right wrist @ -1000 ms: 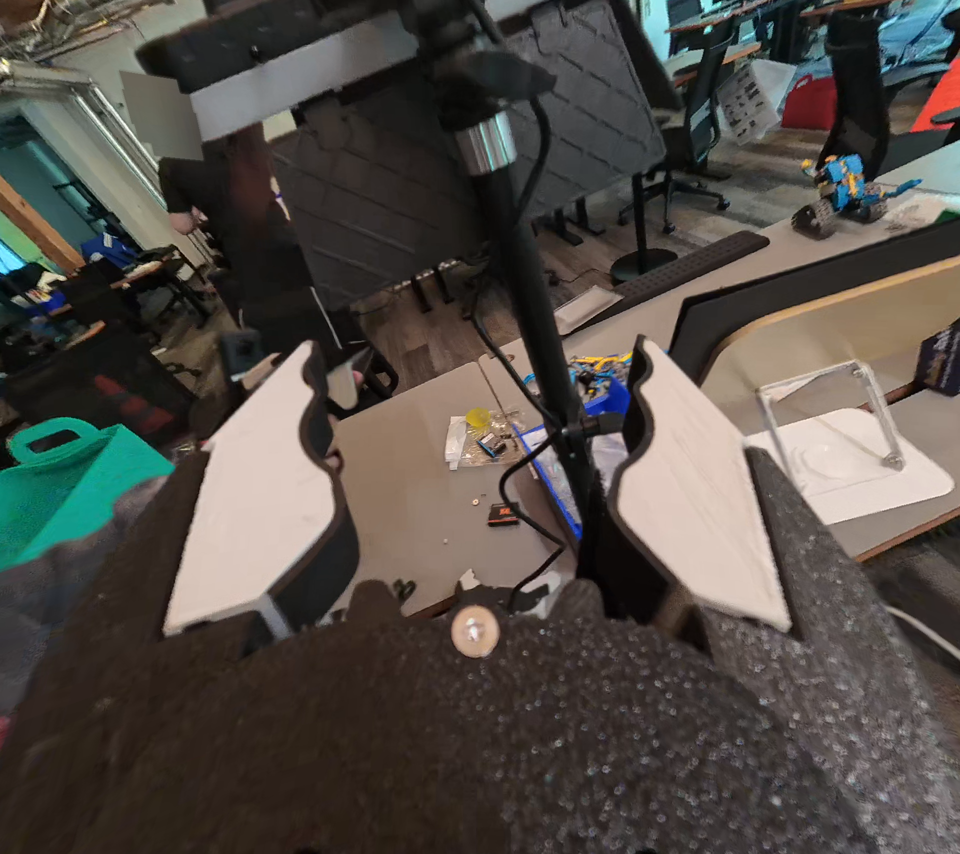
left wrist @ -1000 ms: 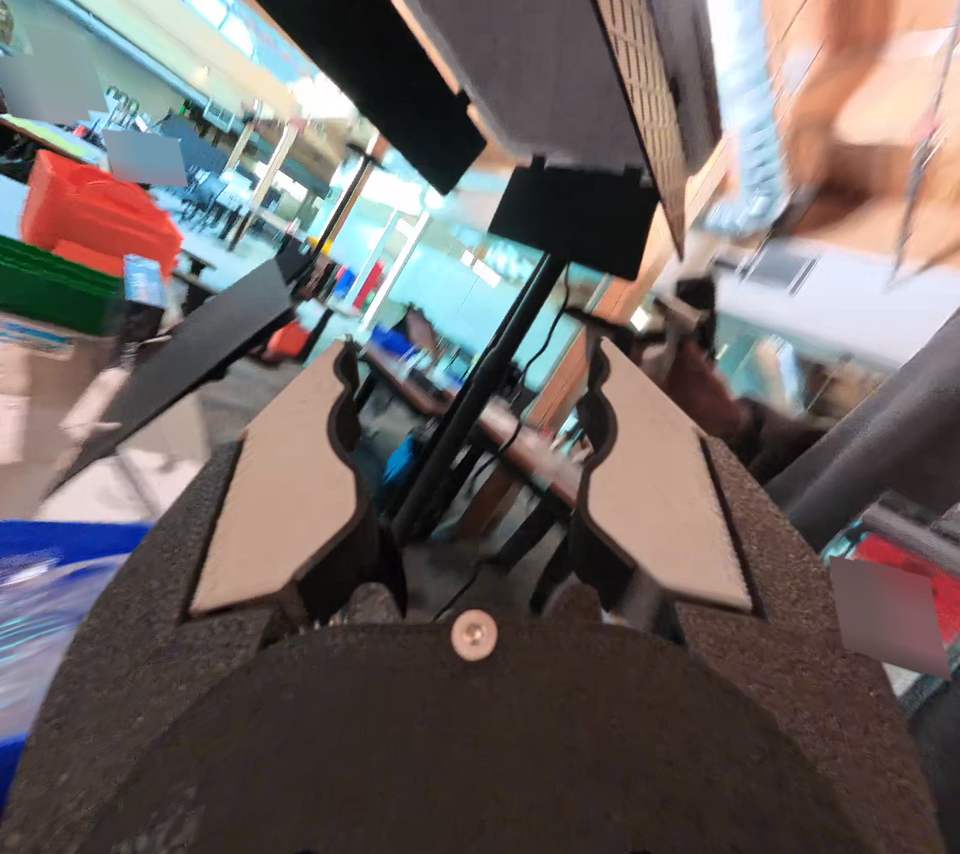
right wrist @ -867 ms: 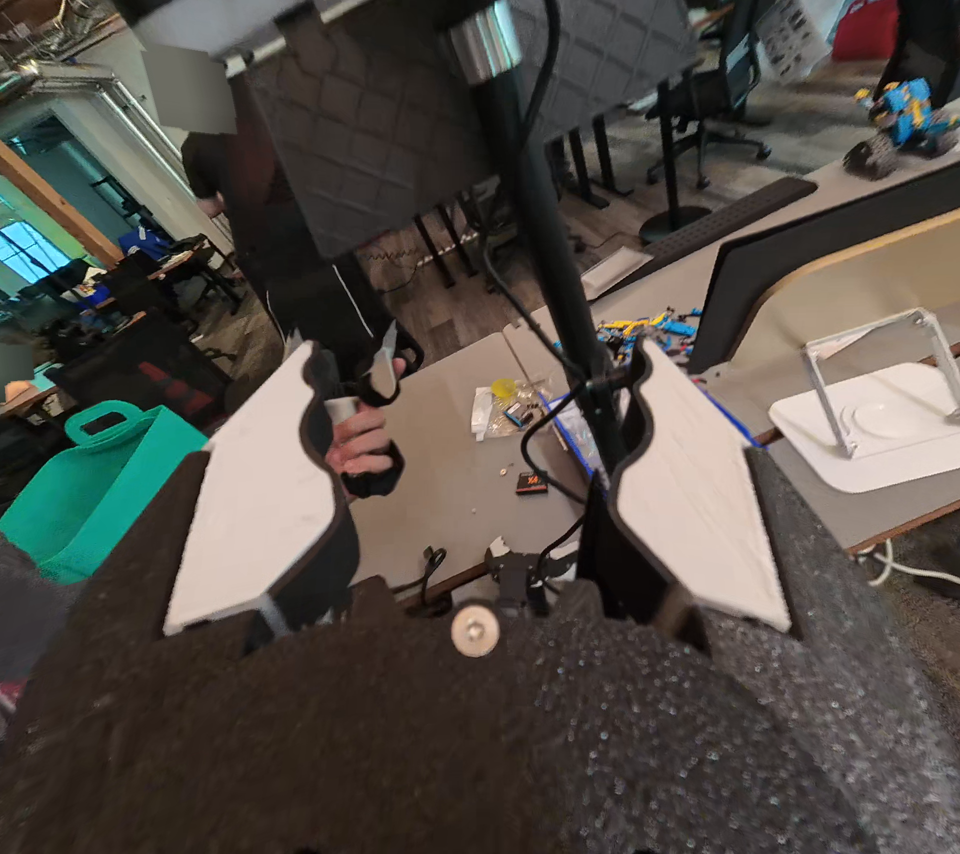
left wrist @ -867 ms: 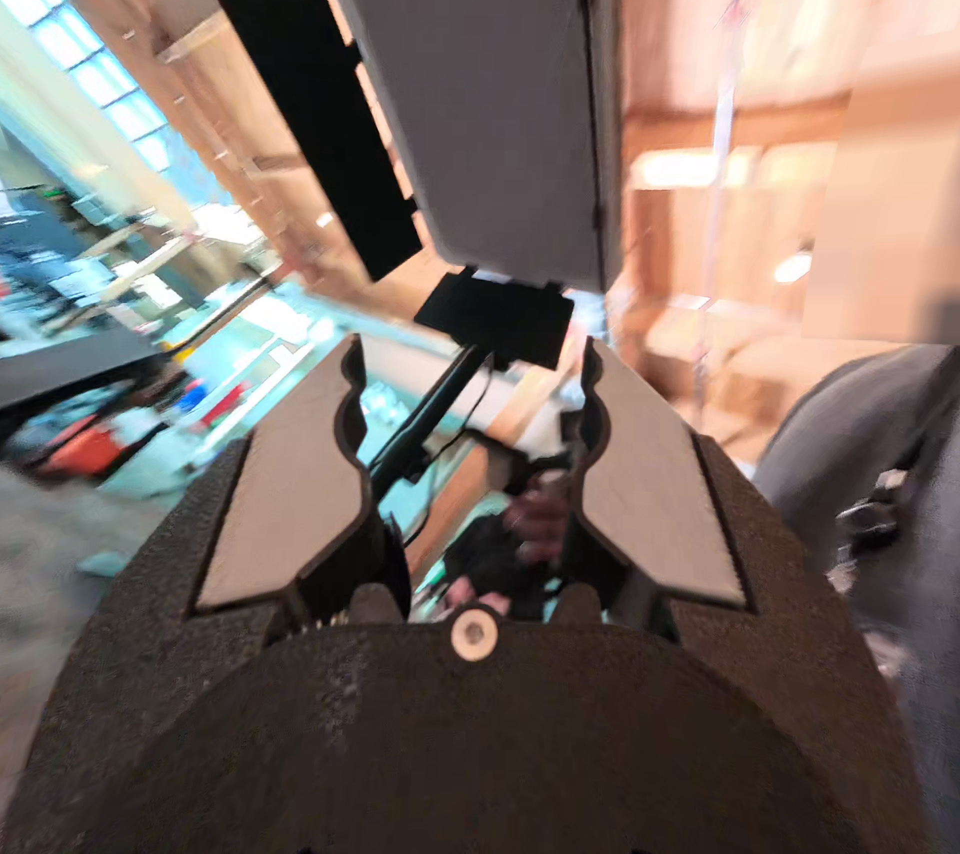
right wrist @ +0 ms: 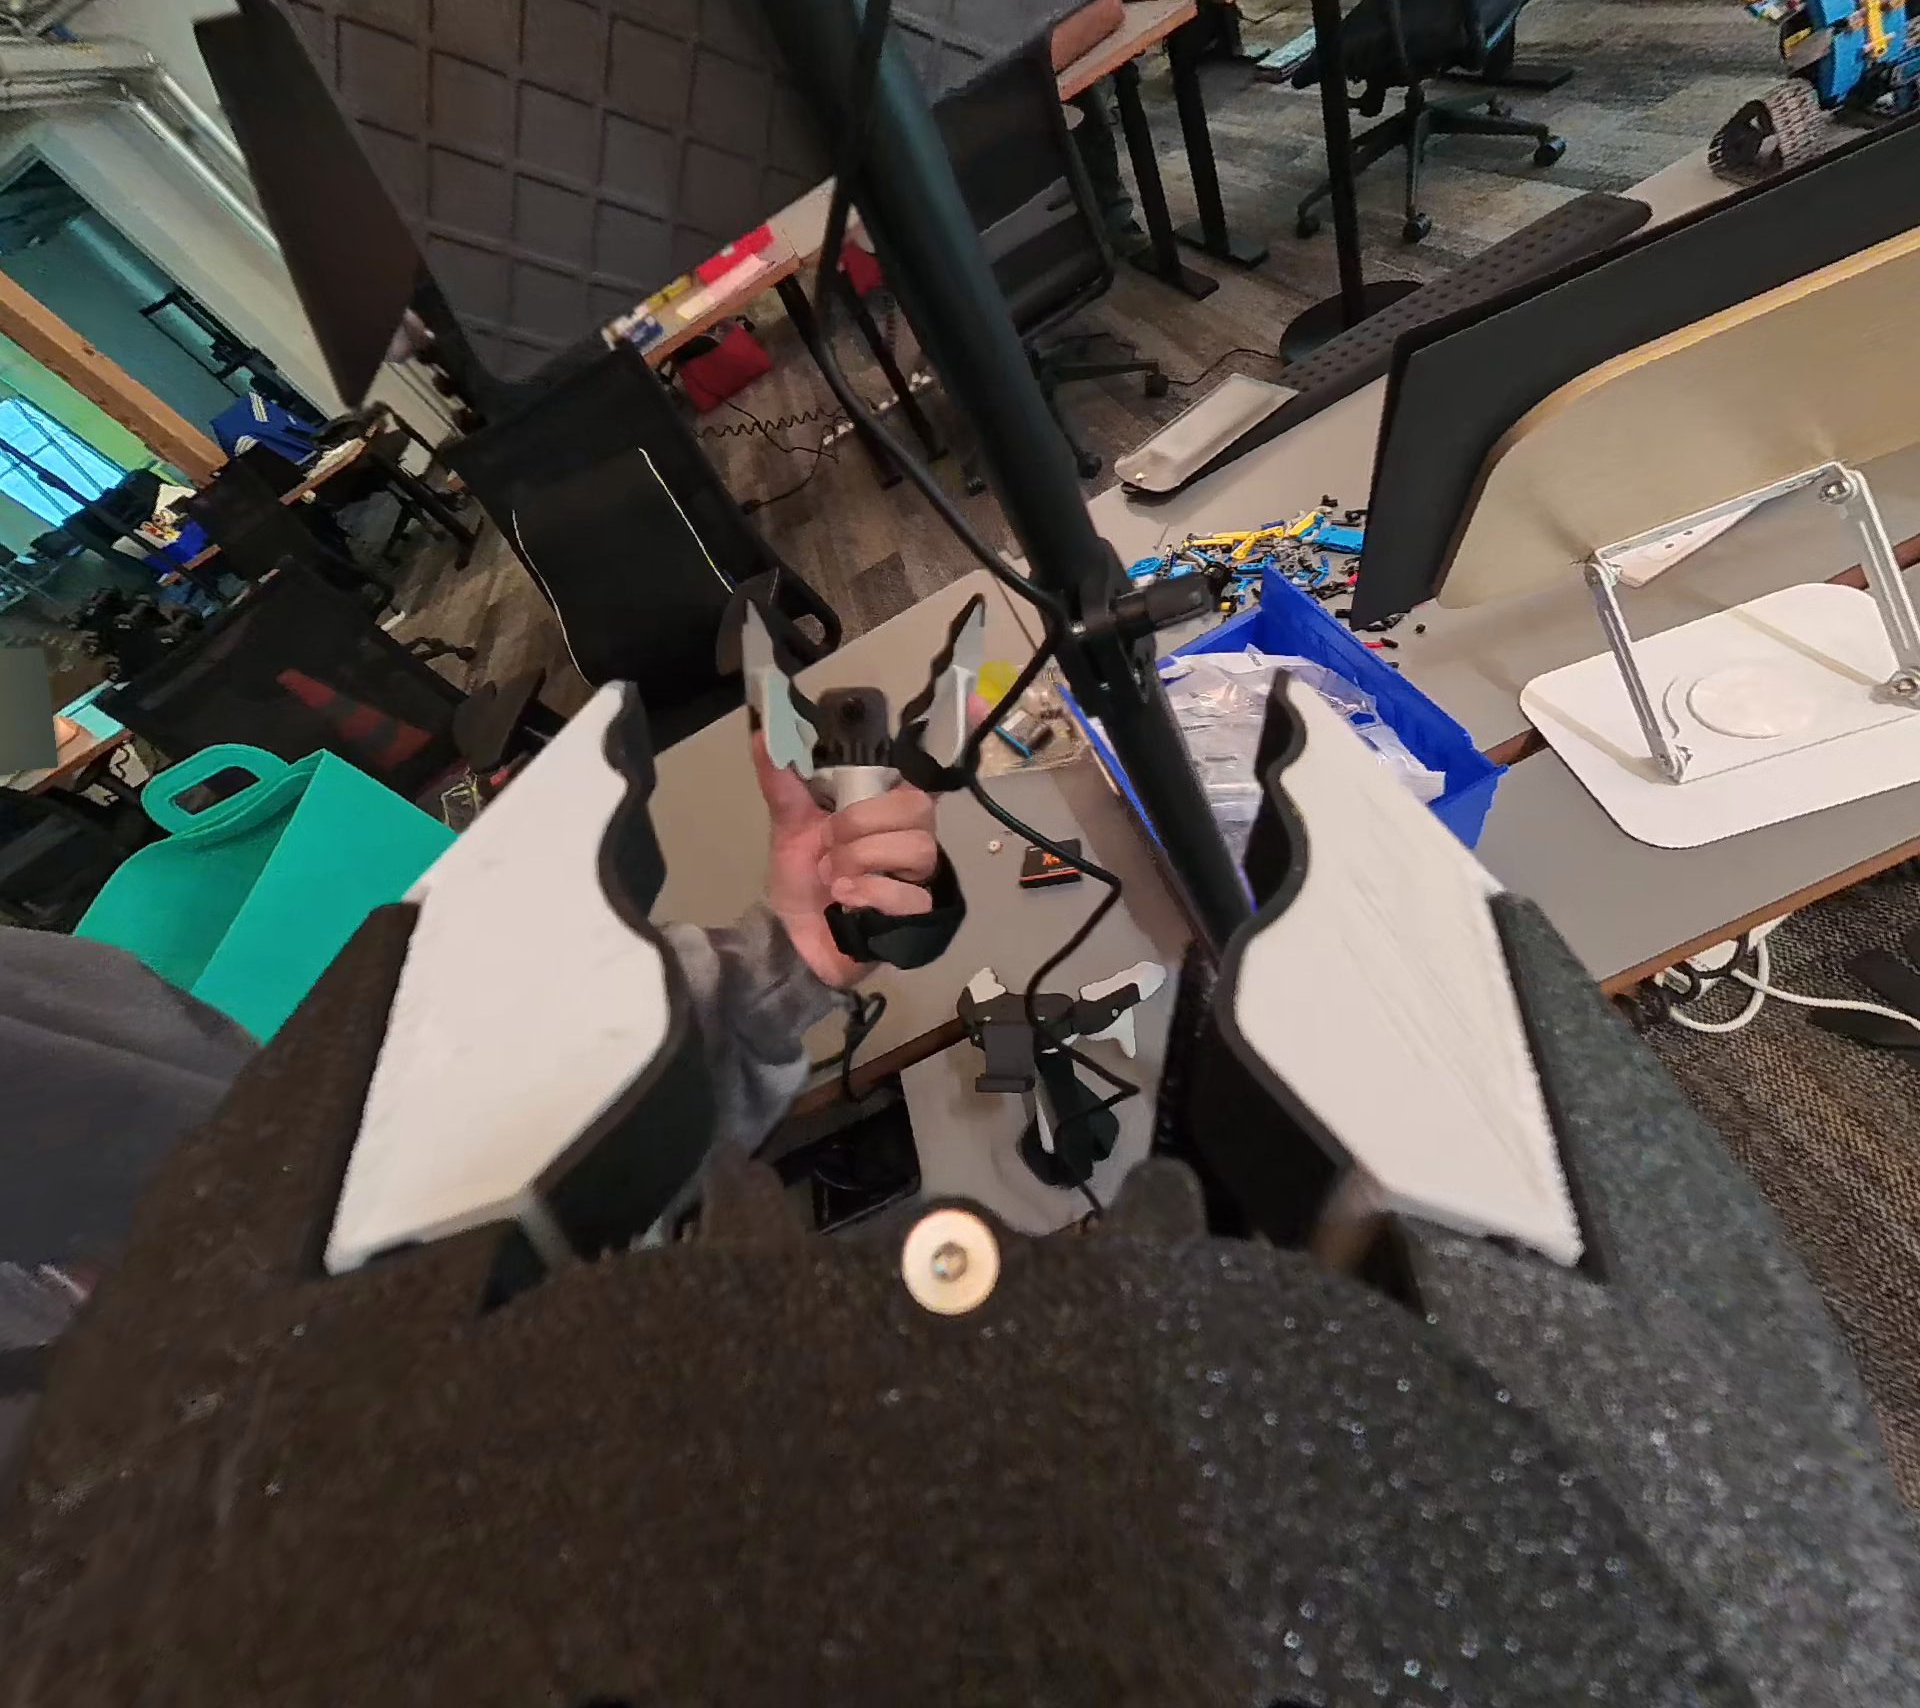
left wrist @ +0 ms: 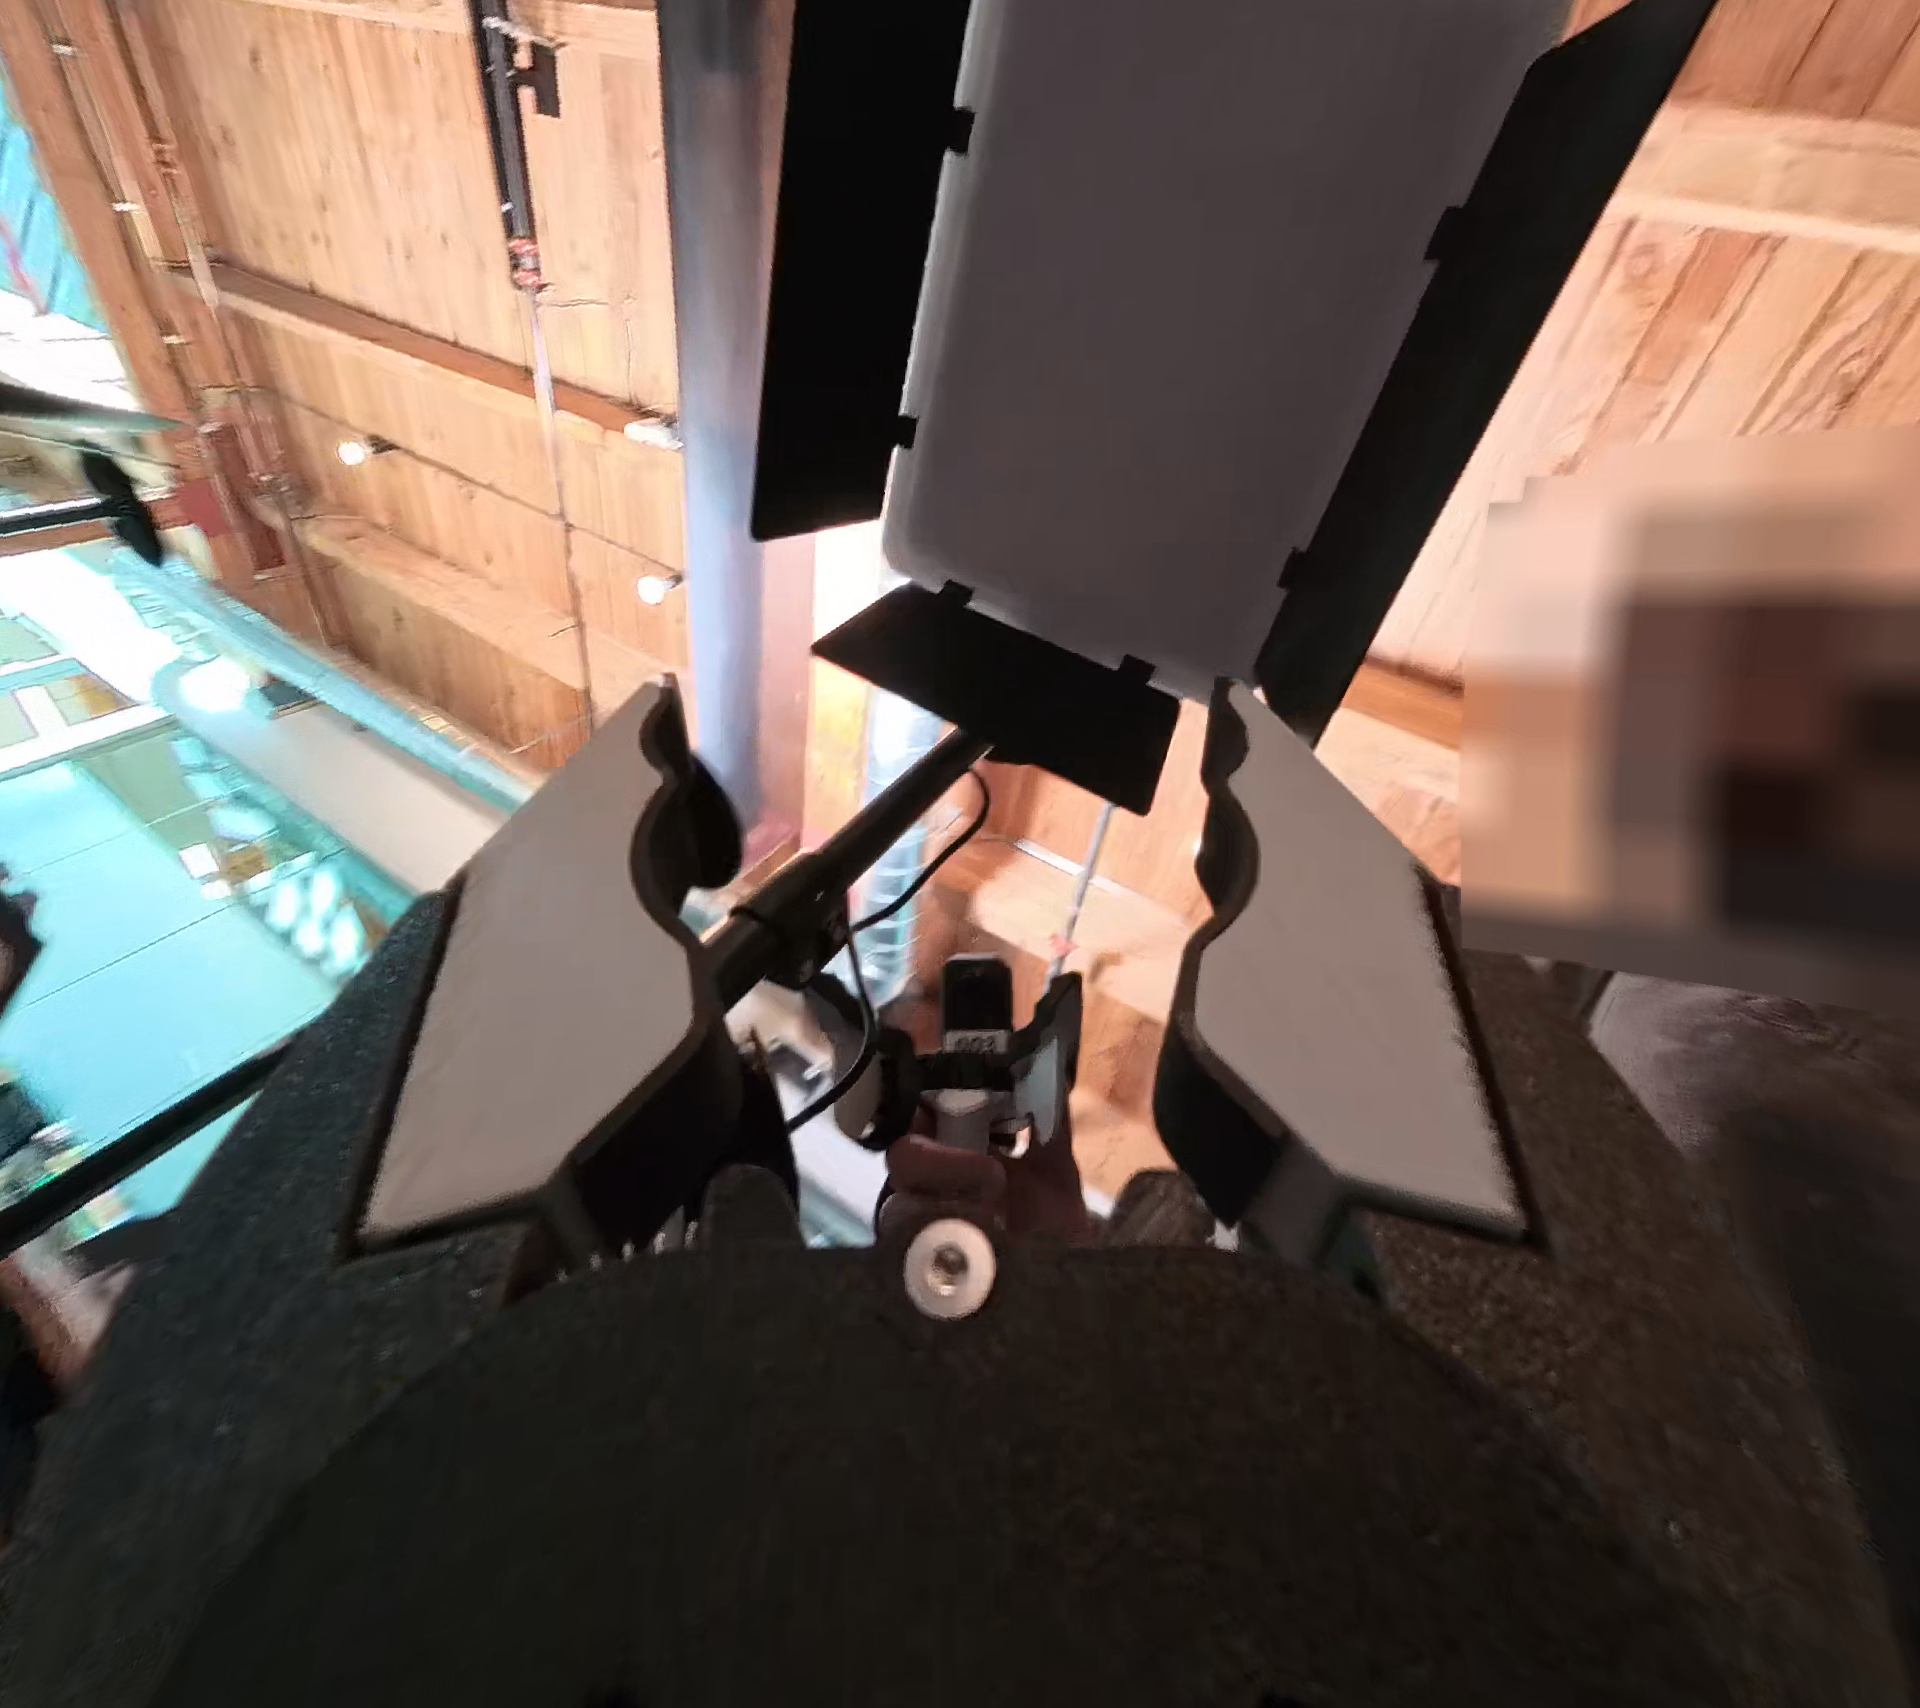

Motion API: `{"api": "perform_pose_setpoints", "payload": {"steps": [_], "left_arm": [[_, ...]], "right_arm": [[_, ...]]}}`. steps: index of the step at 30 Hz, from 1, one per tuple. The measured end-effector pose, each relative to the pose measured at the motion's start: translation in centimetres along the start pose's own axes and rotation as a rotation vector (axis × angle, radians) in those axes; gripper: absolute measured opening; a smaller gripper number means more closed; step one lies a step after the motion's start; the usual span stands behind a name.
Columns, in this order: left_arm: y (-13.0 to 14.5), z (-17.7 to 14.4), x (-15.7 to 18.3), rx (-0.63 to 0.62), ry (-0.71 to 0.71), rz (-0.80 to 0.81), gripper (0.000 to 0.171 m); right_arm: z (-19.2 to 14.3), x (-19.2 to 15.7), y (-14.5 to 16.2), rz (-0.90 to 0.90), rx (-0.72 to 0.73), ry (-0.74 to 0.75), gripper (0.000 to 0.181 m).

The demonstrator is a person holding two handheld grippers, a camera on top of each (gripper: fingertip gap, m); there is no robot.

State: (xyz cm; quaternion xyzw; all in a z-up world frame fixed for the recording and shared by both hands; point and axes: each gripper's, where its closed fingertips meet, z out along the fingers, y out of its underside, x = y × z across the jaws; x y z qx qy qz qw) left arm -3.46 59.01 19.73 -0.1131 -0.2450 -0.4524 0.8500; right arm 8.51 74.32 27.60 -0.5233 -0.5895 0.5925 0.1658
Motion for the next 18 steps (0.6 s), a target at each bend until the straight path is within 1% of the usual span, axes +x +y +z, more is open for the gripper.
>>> {"api": "perform_pose_setpoints", "payload": {"steps": [2,6,8,10,12,13,15,16,18], "left_arm": [[1.3,0.0,0.2,-0.116,-0.121,0.097,0.095],[5.2,-1.7,0.4,-0.432,-0.406,0.398,0.095],[6.4,-2.7,0.8,-0.516,-0.51,0.506,0.095],[7.2,-4.0,1.1,-0.562,-0.616,0.595,0.095],[8.0,-5.3,1.2,-0.585,-0.723,0.68,0.094],[8.4,-5.9,1.2,-0.588,-0.777,0.725,0.094],[9.2,-6.9,1.0,-0.574,-0.898,0.819,0.092],[9.6,-7.5,0.8,-0.558,-0.963,0.858,0.091],[10.8,-8.7,0.3,-0.507,-1.087,0.918,0.091]], "right_arm": [[0.1,0.7,0.3,-0.019,-0.015,-0.008,0.115],[0.7,2.7,1.4,-0.146,-0.08,-0.044,0.109],[1.4,3.7,2.4,-0.219,-0.115,-0.111,0.104],[2.3,5.0,4.1,-0.275,-0.153,-0.205,0.097],[3.4,8.0,6.6,-0.273,-0.212,-0.242,0.098],[4.0,9.9,8.3,-0.226,-0.274,-0.253,0.097],[4.6,13.1,12.4,-0.055,-0.428,-0.319,0.094],[4.8,14.8,14.2,0.006,-0.477,-0.339,0.094],[5.2,18.8,18.3,0.009,-0.582,-0.329,0.093]]}}
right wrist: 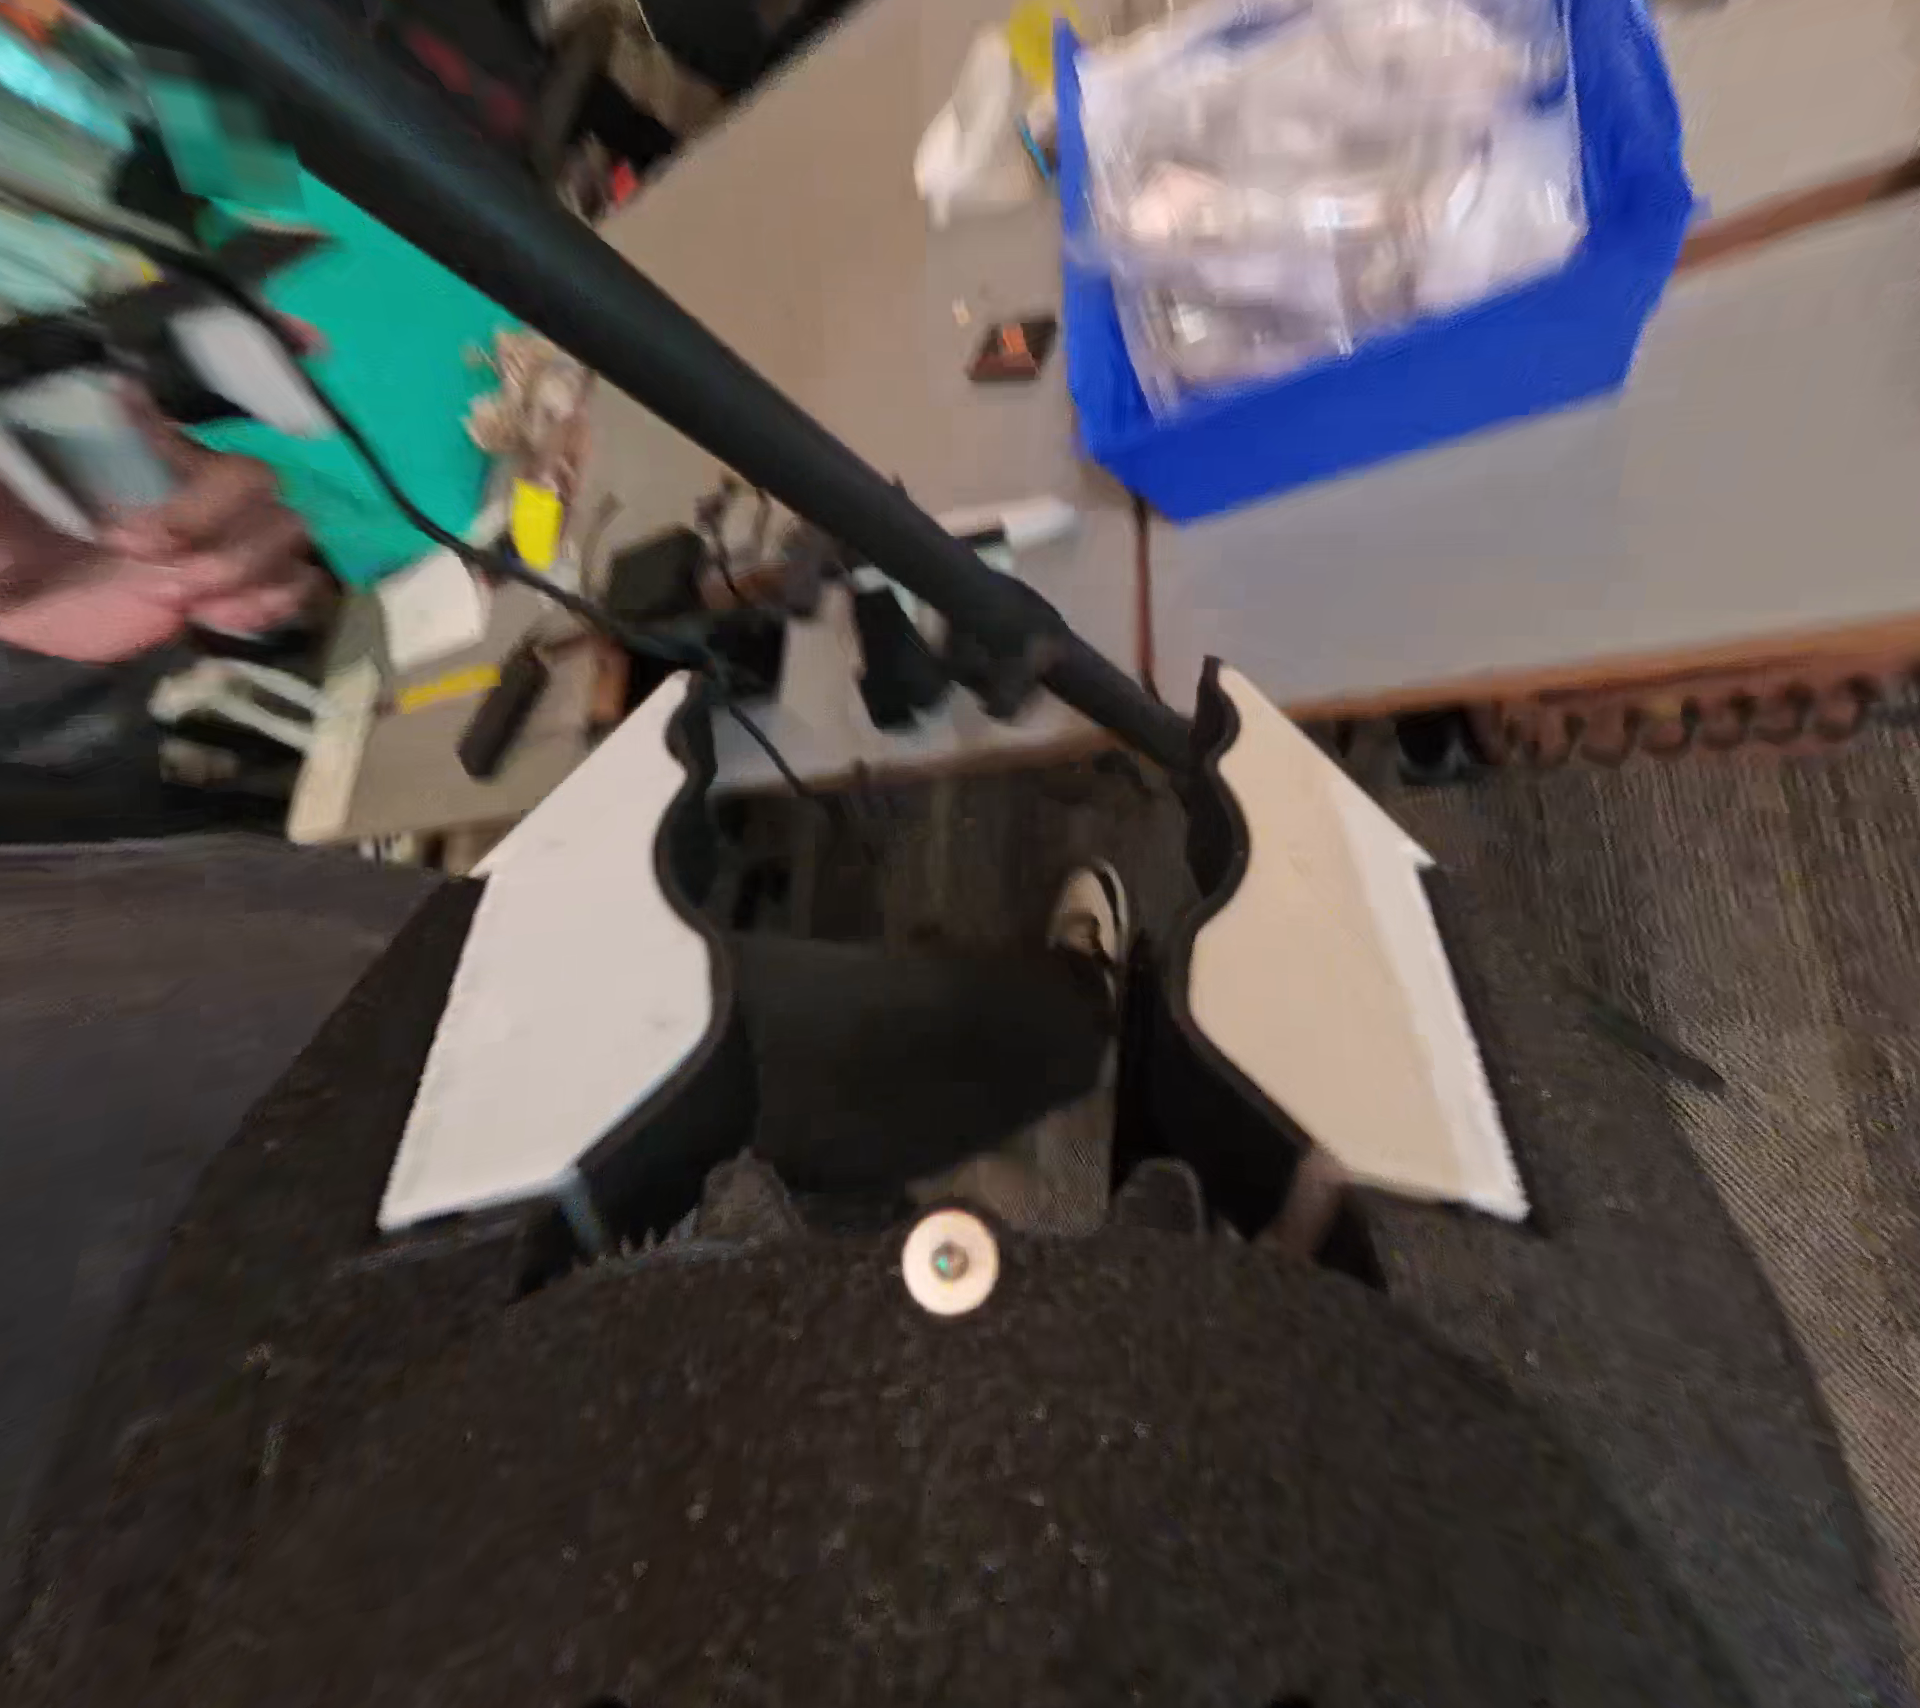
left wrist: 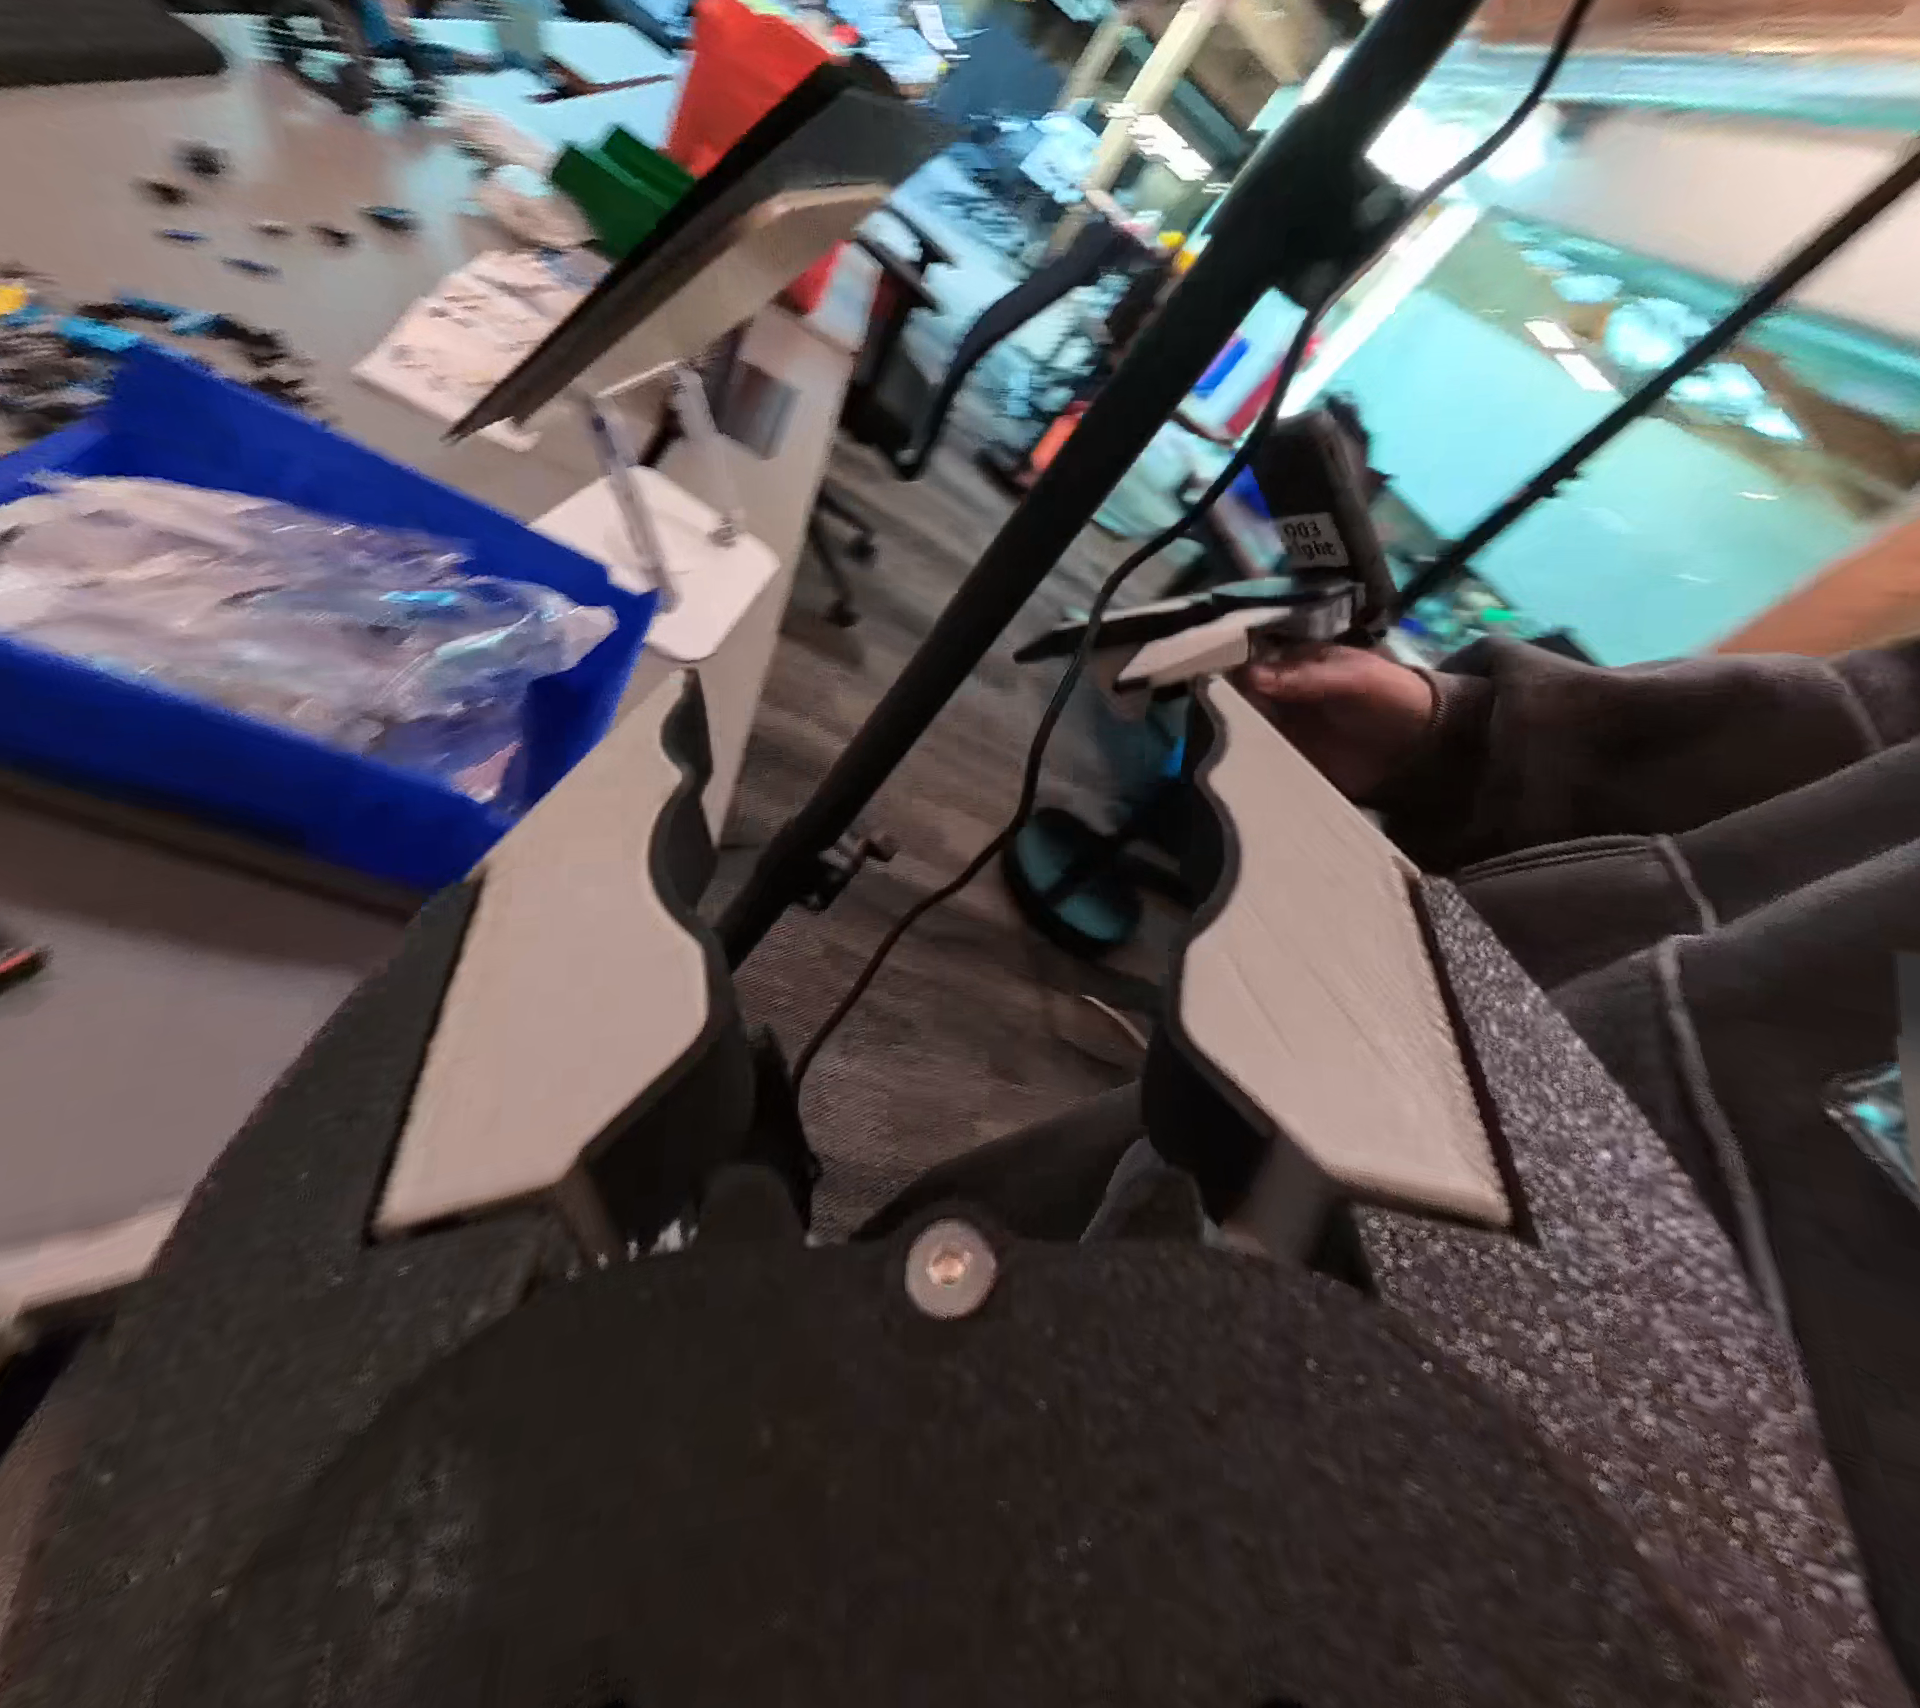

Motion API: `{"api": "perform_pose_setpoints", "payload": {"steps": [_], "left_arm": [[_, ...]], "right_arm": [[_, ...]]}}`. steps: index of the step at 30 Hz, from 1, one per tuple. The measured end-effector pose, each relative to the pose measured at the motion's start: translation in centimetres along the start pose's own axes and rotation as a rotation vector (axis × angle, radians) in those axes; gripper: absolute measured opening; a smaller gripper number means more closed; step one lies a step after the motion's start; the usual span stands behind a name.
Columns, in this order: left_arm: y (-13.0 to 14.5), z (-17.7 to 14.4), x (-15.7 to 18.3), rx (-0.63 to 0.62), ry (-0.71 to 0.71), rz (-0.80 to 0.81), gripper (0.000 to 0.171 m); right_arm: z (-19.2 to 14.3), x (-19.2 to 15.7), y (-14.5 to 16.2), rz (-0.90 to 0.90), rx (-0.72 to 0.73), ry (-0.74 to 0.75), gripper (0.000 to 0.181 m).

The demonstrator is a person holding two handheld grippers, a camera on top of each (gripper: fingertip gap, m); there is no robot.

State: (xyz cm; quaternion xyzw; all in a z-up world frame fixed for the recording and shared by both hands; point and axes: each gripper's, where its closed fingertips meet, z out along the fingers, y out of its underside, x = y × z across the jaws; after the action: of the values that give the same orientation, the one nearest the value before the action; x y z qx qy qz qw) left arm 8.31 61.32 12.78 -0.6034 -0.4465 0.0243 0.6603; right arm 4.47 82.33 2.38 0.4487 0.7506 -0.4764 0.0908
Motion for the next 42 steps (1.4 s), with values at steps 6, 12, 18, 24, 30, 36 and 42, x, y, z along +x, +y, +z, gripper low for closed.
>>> {"api": "perform_pose_setpoints", "payload": {"steps": [6,12,18,24,30,36,42], "left_arm": [[7.5,-0.6,3.1,0.025,-0.403,-0.046,0.087],[16.0,-0.7,8.7,0.033,-0.7,-0.114,0.086],[21.1,0.2,12.1,0.024,-0.805,-0.231,0.084],[21.8,2.0,12.8,-0.007,-0.783,-0.244,0.084],[20.0,3.1,12.8,0.014,-0.798,-0.186,0.083],[10.6,2.6,12.1,0.116,-0.804,-0.017,0.084],[-6.4,0.7,14.8,0.31,-0.79,0.295,0.094]], "right_arm": [[2.1,9.0,9.9,-0.064,-0.244,0.027,0.096],[1.3,13.5,19.0,-0.16,-0.41,0.061,0.098],[-1.7,16.8,27.5,-0.247,-0.608,0.096,0.095],[-2.4,16.0,26.3,-0.265,-0.557,0.055,0.09],[-1.9,14.0,20.8,-0.387,-0.366,0.034,0.083],[-3.7,6.2,5.5,-0.563,0.041,-0.025,0.071],[-9.6,-7.9,-12.7,-0.718,0.359,-0.194,0.088]]}}
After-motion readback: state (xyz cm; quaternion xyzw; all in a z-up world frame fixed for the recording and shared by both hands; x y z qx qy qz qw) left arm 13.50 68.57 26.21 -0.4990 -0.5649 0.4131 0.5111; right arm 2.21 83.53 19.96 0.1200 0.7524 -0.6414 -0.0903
